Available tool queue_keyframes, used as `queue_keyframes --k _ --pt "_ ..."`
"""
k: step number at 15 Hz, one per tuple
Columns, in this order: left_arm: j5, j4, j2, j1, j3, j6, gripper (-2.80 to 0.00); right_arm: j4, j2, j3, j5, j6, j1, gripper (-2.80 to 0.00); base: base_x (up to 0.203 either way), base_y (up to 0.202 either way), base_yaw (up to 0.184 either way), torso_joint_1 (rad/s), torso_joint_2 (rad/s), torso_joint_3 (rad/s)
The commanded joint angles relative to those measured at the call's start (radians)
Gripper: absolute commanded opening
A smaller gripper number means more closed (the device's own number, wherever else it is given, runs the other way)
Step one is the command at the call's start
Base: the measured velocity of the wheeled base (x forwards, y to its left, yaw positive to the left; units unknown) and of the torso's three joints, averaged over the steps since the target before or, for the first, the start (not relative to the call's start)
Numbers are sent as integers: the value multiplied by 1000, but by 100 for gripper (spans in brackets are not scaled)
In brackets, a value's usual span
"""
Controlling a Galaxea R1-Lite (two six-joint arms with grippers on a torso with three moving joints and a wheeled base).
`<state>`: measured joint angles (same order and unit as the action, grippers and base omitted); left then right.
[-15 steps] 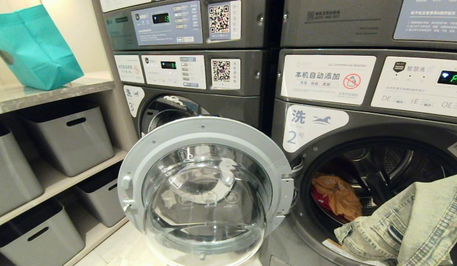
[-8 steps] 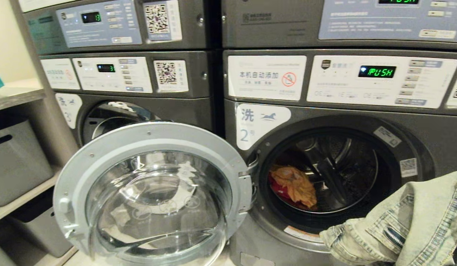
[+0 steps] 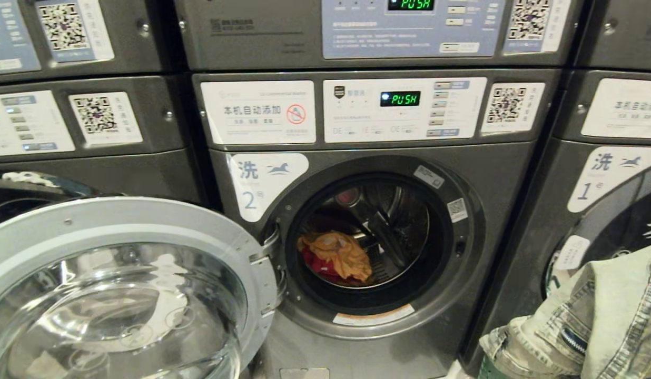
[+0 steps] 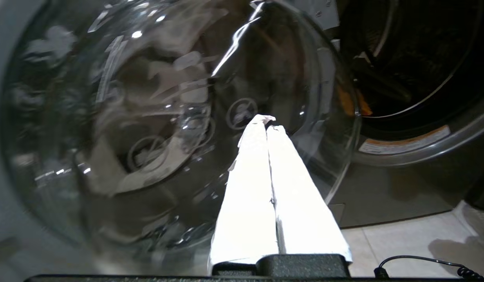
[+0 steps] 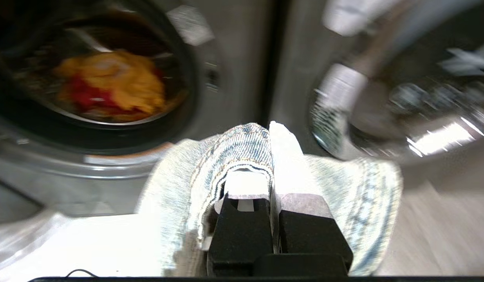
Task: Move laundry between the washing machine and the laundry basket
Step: Pick a cloth and place it into the basket
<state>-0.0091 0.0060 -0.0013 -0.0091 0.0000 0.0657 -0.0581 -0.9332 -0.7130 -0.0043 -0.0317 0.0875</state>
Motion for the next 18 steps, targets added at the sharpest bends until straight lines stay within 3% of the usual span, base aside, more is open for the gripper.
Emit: queue_keyframes --k 1,7,18 --pt "0 0 1 0 0 0 -280 -2 -7 3 0 2 11 -280 4 13 -180 2 -2 2" --pt "0 0 1 0 0 0 -280 -3 -84 8 -2 100 40 -280 0 5 -135 3 2 3" --pt "0 0 1 0 0 0 -280 23 -485 -6 7 145 169 -280 0 0 0 0 0 0"
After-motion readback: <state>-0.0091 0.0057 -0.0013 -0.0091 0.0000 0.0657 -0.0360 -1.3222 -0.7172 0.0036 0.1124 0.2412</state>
